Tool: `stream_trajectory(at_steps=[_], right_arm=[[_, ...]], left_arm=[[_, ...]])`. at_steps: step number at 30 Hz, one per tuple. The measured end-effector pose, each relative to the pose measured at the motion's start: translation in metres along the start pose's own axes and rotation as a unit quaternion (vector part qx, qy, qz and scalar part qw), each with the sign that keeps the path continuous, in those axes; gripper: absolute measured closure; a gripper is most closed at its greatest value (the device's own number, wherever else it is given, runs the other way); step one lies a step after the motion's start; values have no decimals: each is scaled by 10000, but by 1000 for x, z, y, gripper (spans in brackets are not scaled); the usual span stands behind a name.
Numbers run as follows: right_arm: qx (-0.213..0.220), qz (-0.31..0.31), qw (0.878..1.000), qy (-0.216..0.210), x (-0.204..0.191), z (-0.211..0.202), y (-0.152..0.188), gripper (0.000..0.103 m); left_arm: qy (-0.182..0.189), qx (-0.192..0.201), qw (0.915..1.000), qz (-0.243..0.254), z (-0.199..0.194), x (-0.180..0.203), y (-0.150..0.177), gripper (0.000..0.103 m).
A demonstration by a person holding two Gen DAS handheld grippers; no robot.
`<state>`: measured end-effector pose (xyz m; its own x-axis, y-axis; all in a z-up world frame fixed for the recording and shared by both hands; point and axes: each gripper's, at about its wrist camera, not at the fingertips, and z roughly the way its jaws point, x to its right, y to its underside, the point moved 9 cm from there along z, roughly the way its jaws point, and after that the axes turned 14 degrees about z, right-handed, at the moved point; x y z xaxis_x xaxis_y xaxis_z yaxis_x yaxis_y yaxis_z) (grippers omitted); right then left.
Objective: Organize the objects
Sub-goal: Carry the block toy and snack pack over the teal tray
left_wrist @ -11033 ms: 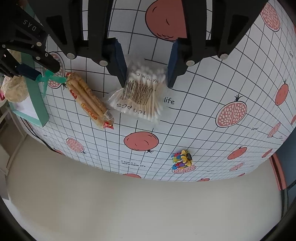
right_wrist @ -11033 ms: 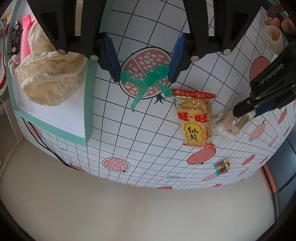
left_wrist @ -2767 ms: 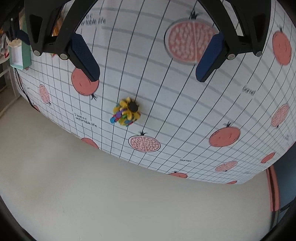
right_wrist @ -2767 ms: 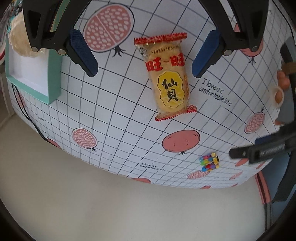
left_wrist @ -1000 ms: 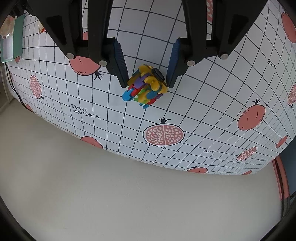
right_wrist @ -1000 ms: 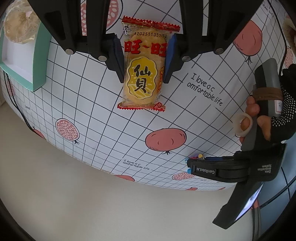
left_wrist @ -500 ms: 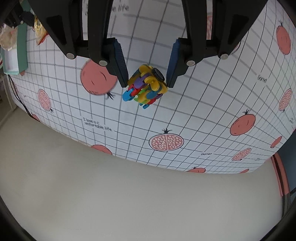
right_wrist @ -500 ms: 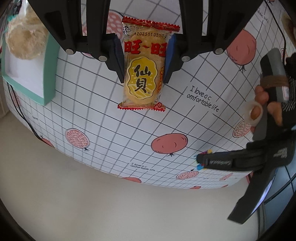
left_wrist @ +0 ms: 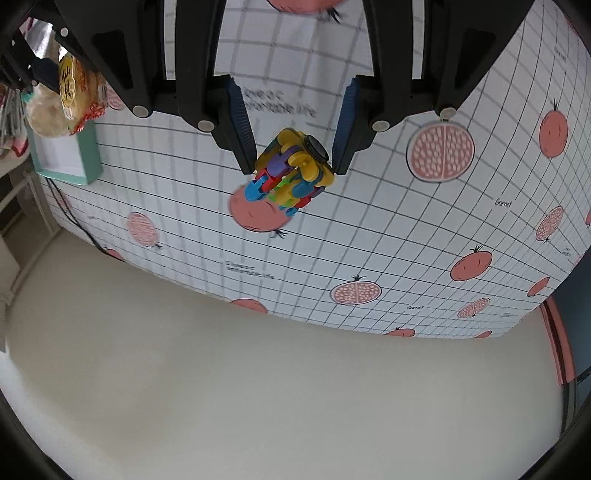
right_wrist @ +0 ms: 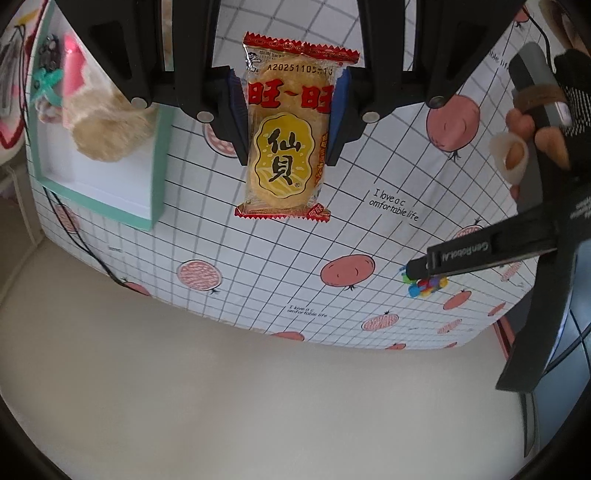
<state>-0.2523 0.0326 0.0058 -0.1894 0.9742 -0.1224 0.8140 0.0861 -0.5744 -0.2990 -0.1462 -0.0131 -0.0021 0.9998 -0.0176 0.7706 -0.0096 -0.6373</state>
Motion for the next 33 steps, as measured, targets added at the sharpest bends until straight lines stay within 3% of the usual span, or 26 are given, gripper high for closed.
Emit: stream_trajectory(at_steps=[23, 33], right_arm=[[398, 525, 9977, -131, 61, -80, 17, 62], [458, 823, 9955, -52, 99, -84, 20, 62]], left_arm=[[388, 311, 9982, -348, -84, 91, 36, 59], [614, 562, 9952, -511, -114, 114, 22, 59]])
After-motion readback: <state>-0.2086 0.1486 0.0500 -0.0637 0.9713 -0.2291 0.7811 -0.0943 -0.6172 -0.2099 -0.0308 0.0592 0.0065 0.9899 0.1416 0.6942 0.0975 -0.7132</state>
